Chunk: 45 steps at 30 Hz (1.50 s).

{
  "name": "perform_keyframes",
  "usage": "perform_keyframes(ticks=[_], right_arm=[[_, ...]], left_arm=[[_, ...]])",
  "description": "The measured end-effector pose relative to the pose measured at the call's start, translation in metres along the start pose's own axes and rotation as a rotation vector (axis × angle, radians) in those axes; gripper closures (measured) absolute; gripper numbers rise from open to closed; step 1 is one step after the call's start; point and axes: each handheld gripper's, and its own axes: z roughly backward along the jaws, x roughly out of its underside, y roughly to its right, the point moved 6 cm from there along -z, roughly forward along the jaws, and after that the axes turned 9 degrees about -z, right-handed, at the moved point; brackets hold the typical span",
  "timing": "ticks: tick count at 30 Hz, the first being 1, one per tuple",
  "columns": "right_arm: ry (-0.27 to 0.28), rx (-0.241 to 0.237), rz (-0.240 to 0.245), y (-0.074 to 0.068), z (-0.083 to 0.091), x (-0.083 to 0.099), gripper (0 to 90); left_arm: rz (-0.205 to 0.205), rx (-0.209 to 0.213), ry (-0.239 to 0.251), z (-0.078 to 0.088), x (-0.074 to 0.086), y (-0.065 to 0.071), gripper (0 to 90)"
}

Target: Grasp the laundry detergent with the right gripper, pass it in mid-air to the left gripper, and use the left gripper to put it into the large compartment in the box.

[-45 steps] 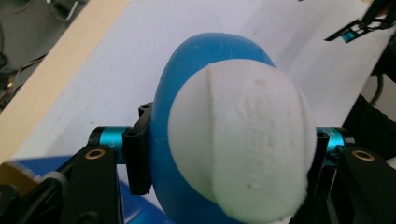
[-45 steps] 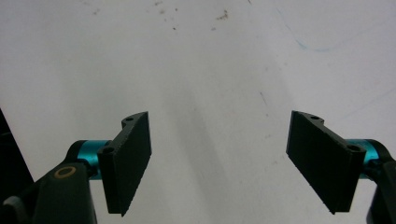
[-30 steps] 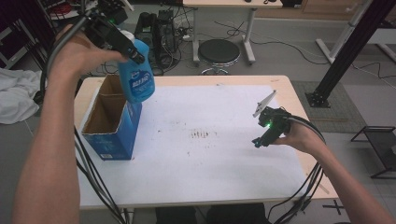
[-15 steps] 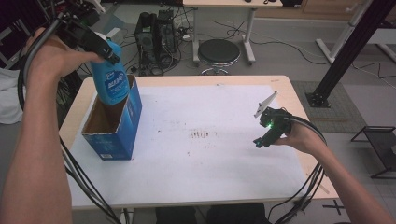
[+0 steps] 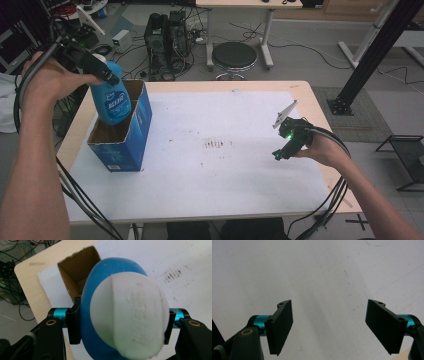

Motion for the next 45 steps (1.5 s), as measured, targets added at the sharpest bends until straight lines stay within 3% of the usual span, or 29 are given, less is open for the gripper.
perform_keyframes(ticks=[8,9,10,12,13,20,26,27,29,30,32,33,34,35,36,38,39,45], right_arm=[[-0.020,-0.001,0.022,-0.001,-0.003,-0.002,21.5],[-0.031,0.002,0.003,-0.002,-0.003,-0.001,21.5],[-0.020,0.001,0.021,-0.002,-0.004,-0.002,21.5],[-0.027,0.000,0.021,-0.003,-0.004,-0.002,21.5],[-0.035,0.001,0.003,-0.004,-0.004,-0.001,21.5],[-0.040,-0.001,0.008,-0.002,-0.007,0.002,21.5],[-0.042,-0.006,0.009,-0.004,-0.011,0.002,21.5],[-0.044,-0.005,0.008,-0.004,-0.012,0.002,21.5],[-0.052,-0.003,0.000,-0.005,-0.012,0.003,21.5],[-0.053,-0.004,0.004,-0.005,-0.012,0.003,21.5],[-0.039,-0.008,0.027,-0.004,-0.014,0.002,21.5],[-0.054,-0.004,0.002,-0.005,-0.013,0.003,21.5],[-0.054,-0.003,-0.002,-0.005,-0.013,0.004,21.5],[-0.050,-0.006,0.002,-0.005,-0.014,0.004,21.5],[-0.041,-0.010,0.024,-0.004,-0.015,0.003,21.5],[-0.056,-0.005,-0.001,-0.005,-0.014,0.005,21.5],[-0.049,-0.009,0.004,-0.005,-0.015,0.005,21.5],[-0.041,-0.011,0.023,-0.004,-0.017,0.004,21.5]], left_arm=[[-0.013,0.058,-0.026,-0.031,0.024,-0.006,38.2],[-0.027,0.059,-0.029,-0.037,0.027,-0.007,38.3],[-0.022,0.070,-0.032,-0.042,0.029,-0.005,38.3],[-0.051,0.074,-0.045,-0.051,0.034,-0.007,38.2],[-0.036,0.082,-0.050,-0.055,0.036,-0.006,38.2],[-0.068,0.105,-0.059,-0.081,0.052,-0.009,38.2],[-0.088,0.124,-0.055,-0.095,0.056,-0.002,38.2],[-0.126,0.128,-0.073,-0.096,0.057,-0.003,38.2],[-0.133,0.129,-0.078,-0.099,0.058,-0.002,38.2],[-0.117,0.135,-0.070,-0.101,0.058,0.000,38.2],[-0.153,0.140,-0.089,-0.102,0.060,-0.001,38.2],[-0.138,0.136,-0.071,-0.104,0.060,0.000,38.2],[-0.151,0.136,-0.072,-0.104,0.060,-0.001,38.2],[-0.135,0.141,-0.067,-0.106,0.061,0.001,38.2],[-0.144,0.142,-0.068,-0.106,0.061,0.000,38.2],[-0.142,0.143,-0.067,-0.109,0.063,0.001,38.2],[-0.167,0.144,-0.087,-0.109,0.064,0.000,38.2],[-0.183,0.138,-0.098,-0.116,0.068,0.002,38.1]])
